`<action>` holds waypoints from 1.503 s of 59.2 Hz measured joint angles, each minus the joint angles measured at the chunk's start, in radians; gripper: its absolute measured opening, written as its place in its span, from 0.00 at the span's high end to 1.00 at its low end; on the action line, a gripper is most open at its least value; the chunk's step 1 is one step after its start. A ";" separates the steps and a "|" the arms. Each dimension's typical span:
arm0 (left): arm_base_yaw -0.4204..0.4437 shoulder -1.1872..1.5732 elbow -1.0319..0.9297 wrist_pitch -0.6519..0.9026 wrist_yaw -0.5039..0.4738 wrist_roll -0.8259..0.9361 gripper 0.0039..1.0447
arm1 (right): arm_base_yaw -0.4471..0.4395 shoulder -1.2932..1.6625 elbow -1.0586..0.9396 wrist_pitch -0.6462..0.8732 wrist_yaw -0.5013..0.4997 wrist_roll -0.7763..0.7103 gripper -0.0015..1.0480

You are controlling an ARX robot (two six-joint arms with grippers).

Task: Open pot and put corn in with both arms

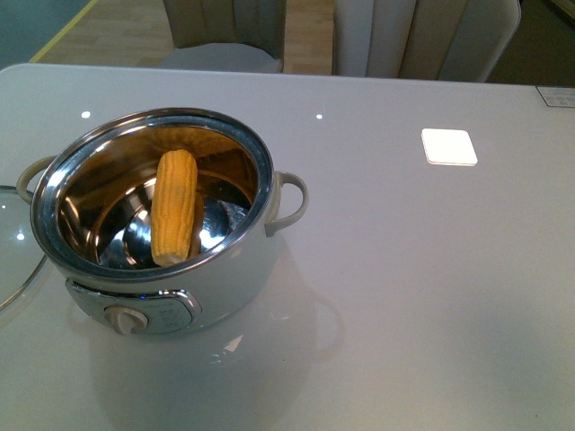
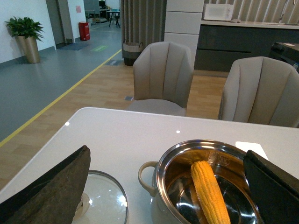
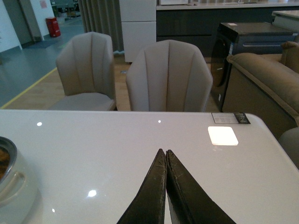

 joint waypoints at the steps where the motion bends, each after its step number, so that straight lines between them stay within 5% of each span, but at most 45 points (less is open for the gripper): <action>1: 0.000 0.000 0.000 0.000 0.000 0.000 0.06 | 0.000 -0.003 0.000 -0.003 0.000 0.000 0.98; 23: 0.000 0.000 0.000 0.000 0.000 0.000 0.06 | 0.000 -0.122 0.000 -0.123 0.000 0.000 0.98; 29: 0.000 0.000 0.000 0.000 0.000 0.000 0.06 | 0.000 -0.252 0.000 -0.280 0.002 0.000 0.98; 45: 0.000 0.000 0.000 0.000 0.000 0.000 0.06 | 0.000 -0.287 0.000 -0.293 0.000 0.000 0.98; 56: 0.000 0.000 0.000 0.000 0.000 0.000 0.06 | 0.000 -0.288 0.000 -0.293 0.000 -0.001 0.58; 74: 0.000 0.000 0.000 0.000 0.000 0.000 0.06 | 0.000 -0.288 0.000 -0.293 0.000 -0.001 0.09; 89: 0.000 0.000 0.000 0.000 0.000 0.000 0.06 | 0.000 -0.288 0.000 -0.293 0.000 -0.001 0.08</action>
